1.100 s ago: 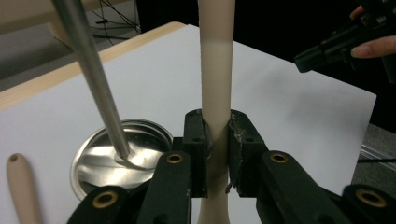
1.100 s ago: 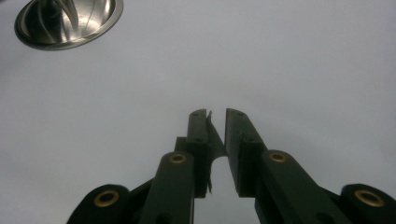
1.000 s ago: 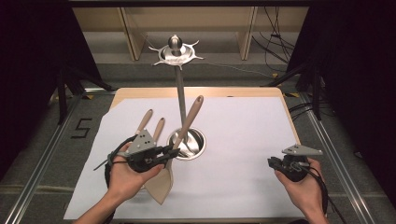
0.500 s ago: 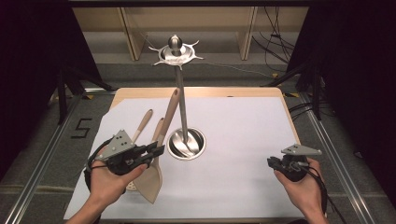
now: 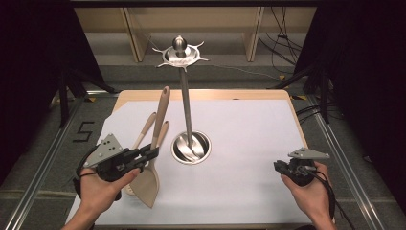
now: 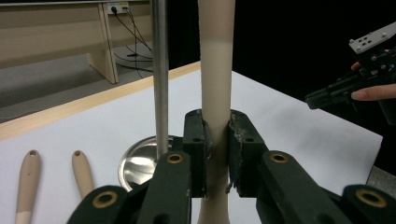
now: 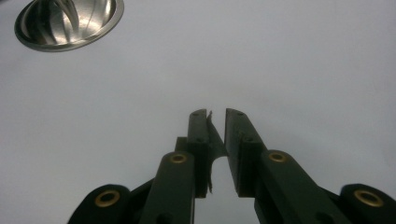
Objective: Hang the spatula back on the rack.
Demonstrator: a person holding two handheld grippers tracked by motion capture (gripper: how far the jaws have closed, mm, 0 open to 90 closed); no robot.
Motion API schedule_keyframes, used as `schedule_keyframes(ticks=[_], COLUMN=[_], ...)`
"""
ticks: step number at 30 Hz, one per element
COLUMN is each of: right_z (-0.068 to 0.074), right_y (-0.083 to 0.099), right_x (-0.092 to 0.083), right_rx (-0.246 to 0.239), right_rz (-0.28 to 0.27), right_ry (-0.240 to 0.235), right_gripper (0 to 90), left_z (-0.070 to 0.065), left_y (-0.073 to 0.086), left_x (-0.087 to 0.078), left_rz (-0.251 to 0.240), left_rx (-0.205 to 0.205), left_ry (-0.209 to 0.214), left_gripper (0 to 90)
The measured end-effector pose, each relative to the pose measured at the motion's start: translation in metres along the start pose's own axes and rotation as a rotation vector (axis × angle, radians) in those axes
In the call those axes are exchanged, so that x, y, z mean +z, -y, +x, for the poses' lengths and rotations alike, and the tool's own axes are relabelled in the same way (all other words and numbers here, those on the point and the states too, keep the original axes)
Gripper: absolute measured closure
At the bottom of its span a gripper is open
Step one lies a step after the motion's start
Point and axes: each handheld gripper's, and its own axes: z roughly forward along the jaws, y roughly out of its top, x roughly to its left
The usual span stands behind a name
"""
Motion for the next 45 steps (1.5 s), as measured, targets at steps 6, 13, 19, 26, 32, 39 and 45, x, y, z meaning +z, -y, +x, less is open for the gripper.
schedule_keyframes(ticks=[6, 13, 19, 26, 32, 39, 45], right_z=[-0.001, 0.001, -0.001, 0.002, 0.004, 0.005, 0.005], right_y=[0.0, 0.0, 0.0, -0.001, 0.0, 0.0, 0.0], right_x=[-0.001, 0.0, 0.002, 0.0, 0.0, 0.0, 0.001], right_rx=[-0.012, 0.005, -0.018, 0.007, 0.022, 0.037, 0.042], right_rz=[-0.001, -0.009, -0.023, -0.001, 0.003, -0.008, -0.005], right_ry=[-0.011, -0.011, -0.024, -0.006, 0.002, 0.004, 0.001], right_gripper=[80.7, 80.7, 80.6, 80.7, 80.7, 80.7, 80.7], left_z=[0.004, 0.006, 0.009, 0.012, 0.014, 0.02, 0.027], left_y=[0.0, 0.0, -0.004, -0.011, -0.018, -0.027, -0.033], left_x=[-0.007, -0.011, -0.015, -0.016, -0.014, -0.01, -0.004], left_rz=[-0.016, -0.042, -0.057, -0.072, -0.084, -0.075, -0.049], left_rx=[-0.009, -0.009, -0.015, -0.018, -0.031, -0.032, -0.028], left_ry=[-0.014, -0.016, -0.021, -0.022, -0.017, -0.031, -0.031], left_gripper=[78.2, 78.2, 78.2, 78.2, 78.2, 78.2, 78.2])
